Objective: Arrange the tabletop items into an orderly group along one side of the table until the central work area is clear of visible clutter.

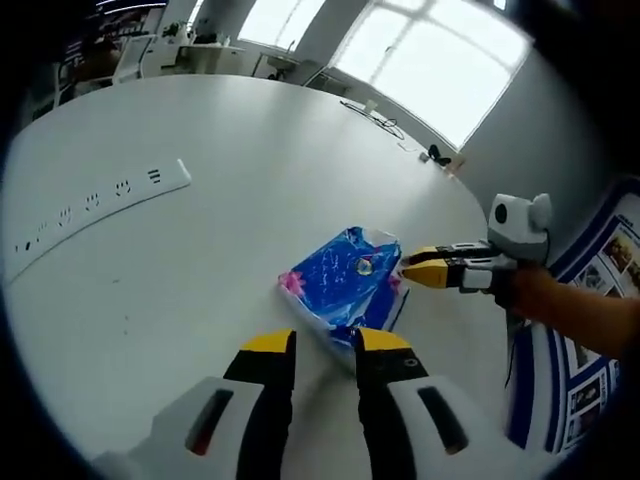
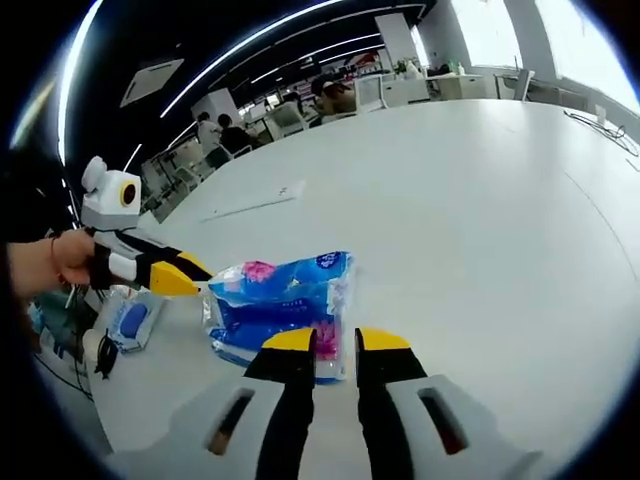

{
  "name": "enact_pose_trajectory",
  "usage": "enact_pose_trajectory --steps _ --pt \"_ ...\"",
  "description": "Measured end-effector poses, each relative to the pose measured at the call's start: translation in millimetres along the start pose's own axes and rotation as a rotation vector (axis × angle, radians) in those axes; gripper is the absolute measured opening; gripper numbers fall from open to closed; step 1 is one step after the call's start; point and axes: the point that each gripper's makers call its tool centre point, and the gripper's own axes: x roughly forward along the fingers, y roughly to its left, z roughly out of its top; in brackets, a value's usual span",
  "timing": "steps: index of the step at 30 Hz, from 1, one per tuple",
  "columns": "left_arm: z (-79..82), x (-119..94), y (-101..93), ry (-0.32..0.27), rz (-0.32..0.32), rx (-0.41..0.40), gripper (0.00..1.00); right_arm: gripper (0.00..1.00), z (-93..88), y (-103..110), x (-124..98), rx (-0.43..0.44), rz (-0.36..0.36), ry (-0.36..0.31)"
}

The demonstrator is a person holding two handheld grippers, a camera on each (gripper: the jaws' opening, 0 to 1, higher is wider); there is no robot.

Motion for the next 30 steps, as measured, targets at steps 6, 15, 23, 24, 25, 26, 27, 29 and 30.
enact_pose_trajectory --steps 6,15,23,24,25,26,27,29,30 --pt "2.8 -5 -2.4 -0.011 0.001 0.008 0.28 0.25 4.8 -2 -7 0.0 -0.018 -0.022" --pt "8.3 -16 -9.0 -0.034 0.0 0.026 0.36 0.32 14.4 2 -18 0.011 -0.023 -0.061" --pt "13.1 -30 -10.3 -0.061 0.01 0.037 0.48 0.39 21.5 9 -26 0.017 -0.023 -0.085" --pt "13.6 -32 -10.0 -0.063 0.012 0.037 0.49 0.39 22.2 10 -27 0.017 -0.023 -0.087" --pt "14.2 -34 -9.2 -0.065 0.016 0.039 0.5 0.4 23.0 11 -28 0.018 -0.022 -0.089" --pt "14.7 -35 -8.9 -0.068 0.018 0.041 0.52 0.41 23.7 12 -29 0.019 -0.021 -0.091" --pt "15.1 -38 -9.1 -0.071 0.02 0.041 0.53 0.42 24.5 13 -30 0.019 -0.021 -0.092" --pt "16.3 -42 -9.2 -0.078 0.022 0.04 0.56 0.43 26.2 15 -31 0.018 -0.019 -0.096" --pt "17.0 -44 -9.2 -0.082 0.025 0.043 0.58 0.44 26.8 16 -32 0.019 -0.017 -0.098"
